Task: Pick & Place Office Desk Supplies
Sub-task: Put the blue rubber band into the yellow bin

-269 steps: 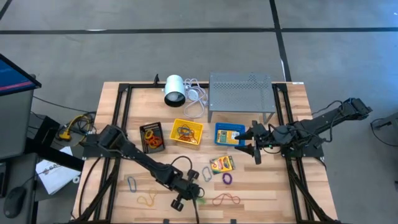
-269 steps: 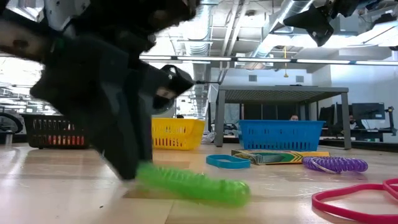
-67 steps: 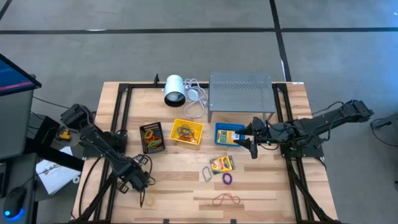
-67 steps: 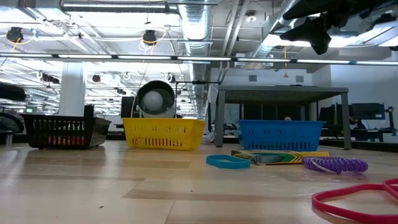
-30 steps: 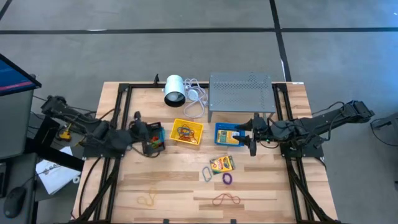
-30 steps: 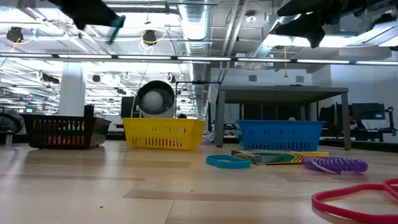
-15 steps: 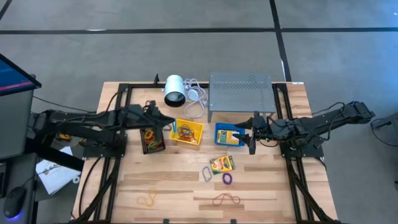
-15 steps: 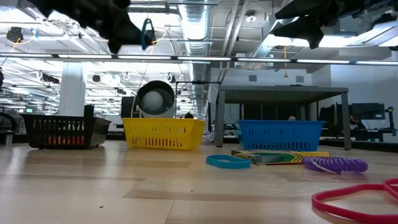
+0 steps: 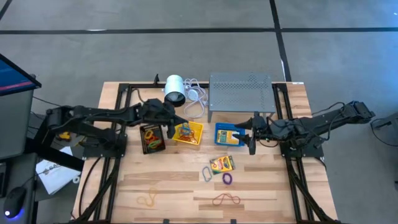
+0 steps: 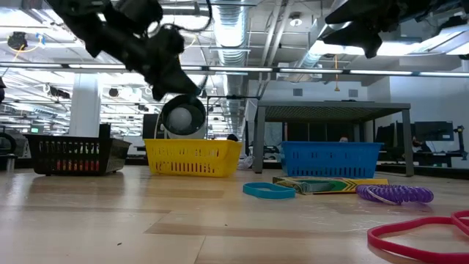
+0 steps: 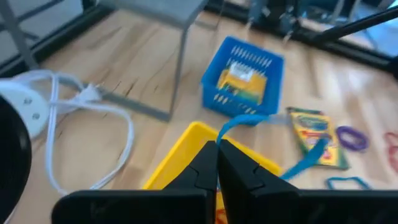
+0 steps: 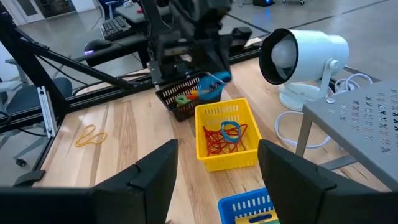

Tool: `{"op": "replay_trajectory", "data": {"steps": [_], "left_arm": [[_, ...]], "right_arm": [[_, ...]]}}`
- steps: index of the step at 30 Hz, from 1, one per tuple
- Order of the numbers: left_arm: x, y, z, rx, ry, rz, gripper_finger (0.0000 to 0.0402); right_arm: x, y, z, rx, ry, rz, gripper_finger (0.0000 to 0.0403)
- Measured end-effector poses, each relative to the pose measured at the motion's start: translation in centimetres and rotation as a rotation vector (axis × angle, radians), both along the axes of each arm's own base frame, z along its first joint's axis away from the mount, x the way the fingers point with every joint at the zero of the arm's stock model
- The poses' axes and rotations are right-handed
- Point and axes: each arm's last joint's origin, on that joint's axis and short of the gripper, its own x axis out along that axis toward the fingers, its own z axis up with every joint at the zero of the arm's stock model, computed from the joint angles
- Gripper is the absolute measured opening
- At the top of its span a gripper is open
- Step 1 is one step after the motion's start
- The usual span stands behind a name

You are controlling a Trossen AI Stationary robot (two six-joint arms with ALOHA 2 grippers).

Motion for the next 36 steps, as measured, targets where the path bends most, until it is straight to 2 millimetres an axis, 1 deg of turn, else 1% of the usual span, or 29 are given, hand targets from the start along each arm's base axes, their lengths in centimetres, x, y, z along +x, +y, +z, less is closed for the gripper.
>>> {"op": "replay_trajectory", "data": {"steps": [5,9,20,26,31,36], "left_arm": [[0.7,0.6,-2.0,-0.007,0.077,0.037,0.0],[1.0,0.7,-2.8,-0.012,0.114,0.045,0.0],[0.9,0.7,-3.3,-0.023,0.151,0.055,0.0],[1.0,0.7,-3.2,-0.039,0.135,0.067,0.0003],[1.0,0.7,-3.1,-0.042,0.133,0.069,0.0033],[1.0,0.7,-3.2,-0.041,0.137,0.068,0.009]], "right_arm": [[0.3,0.2,-0.3,0.001,0.017,0.003,0.0217],[0.5,0.2,-0.5,0.0,0.025,0.003,0.0217],[0.6,0.3,-0.6,-0.002,0.032,0.002,0.0217],[0.6,0.3,-0.6,-0.002,0.032,0.002,0.0217],[0.6,0.3,-0.6,-0.002,0.032,0.002,0.0217],[0.6,0.3,-0.6,-0.001,0.032,0.002,0.0217]]}}
